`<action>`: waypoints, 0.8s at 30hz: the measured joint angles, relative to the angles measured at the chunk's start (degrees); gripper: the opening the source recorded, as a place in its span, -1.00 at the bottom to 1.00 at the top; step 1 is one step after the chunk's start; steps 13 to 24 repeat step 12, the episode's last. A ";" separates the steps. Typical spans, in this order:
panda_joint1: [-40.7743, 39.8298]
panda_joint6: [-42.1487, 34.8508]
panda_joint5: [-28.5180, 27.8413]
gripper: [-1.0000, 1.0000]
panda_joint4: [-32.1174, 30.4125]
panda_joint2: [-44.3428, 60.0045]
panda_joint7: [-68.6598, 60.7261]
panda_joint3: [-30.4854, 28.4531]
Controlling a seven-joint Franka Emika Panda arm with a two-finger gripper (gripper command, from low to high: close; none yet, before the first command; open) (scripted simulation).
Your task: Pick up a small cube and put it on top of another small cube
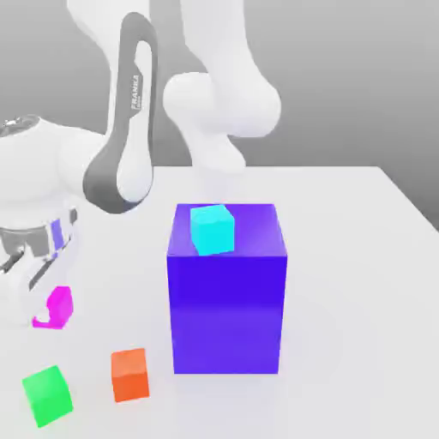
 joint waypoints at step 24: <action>2.35 1.57 -1.71 1.00 9.32 10.91 -5.00 2.69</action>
